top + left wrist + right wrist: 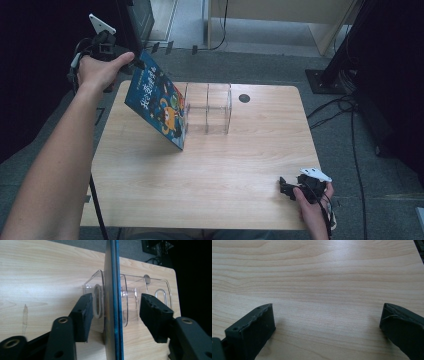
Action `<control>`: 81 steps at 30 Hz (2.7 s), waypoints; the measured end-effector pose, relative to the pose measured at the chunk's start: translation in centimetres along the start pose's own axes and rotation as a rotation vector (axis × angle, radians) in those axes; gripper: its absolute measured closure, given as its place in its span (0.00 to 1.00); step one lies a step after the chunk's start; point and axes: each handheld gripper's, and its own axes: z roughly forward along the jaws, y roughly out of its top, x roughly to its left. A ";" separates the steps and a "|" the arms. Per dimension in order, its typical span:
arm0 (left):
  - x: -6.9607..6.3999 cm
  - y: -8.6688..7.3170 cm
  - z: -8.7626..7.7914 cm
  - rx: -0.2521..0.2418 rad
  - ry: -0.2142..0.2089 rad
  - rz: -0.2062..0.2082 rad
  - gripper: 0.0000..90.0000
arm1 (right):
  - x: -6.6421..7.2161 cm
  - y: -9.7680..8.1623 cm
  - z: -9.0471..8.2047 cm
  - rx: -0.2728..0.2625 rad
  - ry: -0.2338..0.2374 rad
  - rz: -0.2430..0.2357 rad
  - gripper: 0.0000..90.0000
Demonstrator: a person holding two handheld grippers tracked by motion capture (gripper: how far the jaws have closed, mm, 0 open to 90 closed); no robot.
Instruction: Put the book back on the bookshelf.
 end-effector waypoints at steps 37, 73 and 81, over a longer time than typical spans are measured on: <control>3.3 -0.7 -4.1 -0.016 0.231 -0.060 0.00 | 0.0 0.0 0.0 0.002 -0.004 -0.004 0.00; 9.1 -5.3 2.5 0.071 0.257 -0.082 0.00 | 0.0 0.0 0.0 0.003 -0.005 -0.004 0.00; 9.6 -6.7 4.0 0.085 0.244 -0.084 0.00 | 0.0 0.0 0.0 0.003 -0.005 -0.004 0.00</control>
